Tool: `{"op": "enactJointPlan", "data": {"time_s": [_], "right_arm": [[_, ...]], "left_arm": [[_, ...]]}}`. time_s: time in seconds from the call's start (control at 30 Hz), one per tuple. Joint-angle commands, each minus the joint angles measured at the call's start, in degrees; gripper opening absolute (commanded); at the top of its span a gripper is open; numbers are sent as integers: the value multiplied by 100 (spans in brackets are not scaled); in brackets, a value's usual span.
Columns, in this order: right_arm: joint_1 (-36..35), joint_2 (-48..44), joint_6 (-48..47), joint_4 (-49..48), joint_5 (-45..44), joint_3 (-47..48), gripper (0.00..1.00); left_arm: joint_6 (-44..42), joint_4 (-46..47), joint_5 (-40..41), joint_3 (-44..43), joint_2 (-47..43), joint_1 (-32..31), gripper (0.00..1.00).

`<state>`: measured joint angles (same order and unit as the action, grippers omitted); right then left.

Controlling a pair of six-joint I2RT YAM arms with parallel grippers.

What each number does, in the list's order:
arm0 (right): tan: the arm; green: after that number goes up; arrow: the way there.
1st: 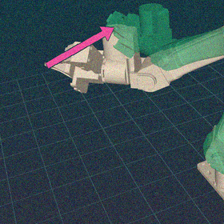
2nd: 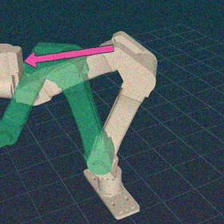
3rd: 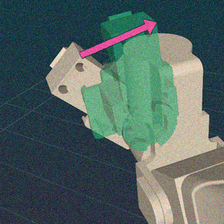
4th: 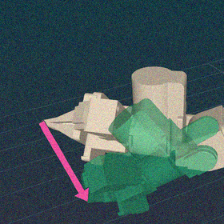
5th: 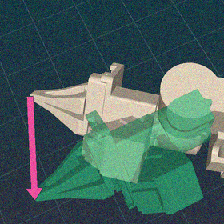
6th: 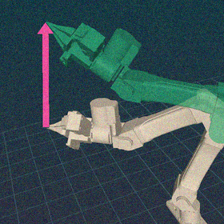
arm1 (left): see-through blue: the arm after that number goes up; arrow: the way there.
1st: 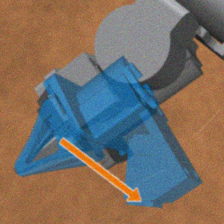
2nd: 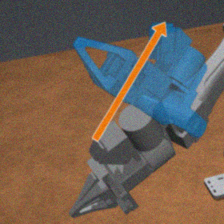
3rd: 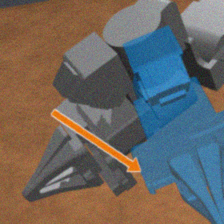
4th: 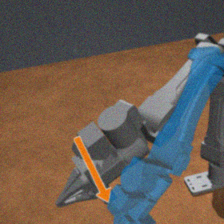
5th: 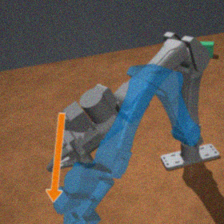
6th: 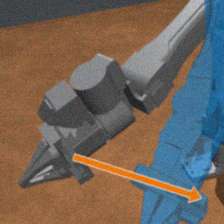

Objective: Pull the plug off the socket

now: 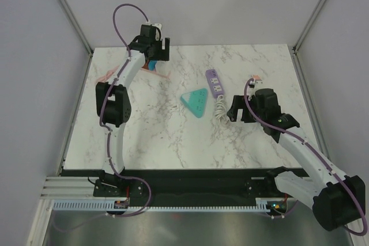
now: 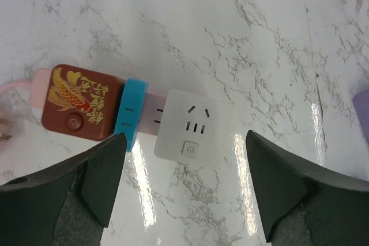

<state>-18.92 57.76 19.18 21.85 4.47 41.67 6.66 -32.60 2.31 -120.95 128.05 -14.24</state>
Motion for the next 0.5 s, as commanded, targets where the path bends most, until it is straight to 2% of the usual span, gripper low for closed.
{"op": "enactJointPlan", "data": {"time_s": [0.0,0.47], "right_arm": [[-16,69,-125,-154,-34,210,98],[-7,166,-143,-225,28,183,98]], "left_arm": [[-595,-27,-468,-306,370,-44,90],[-394,-18,-266,-386,721,-70,86]]}}
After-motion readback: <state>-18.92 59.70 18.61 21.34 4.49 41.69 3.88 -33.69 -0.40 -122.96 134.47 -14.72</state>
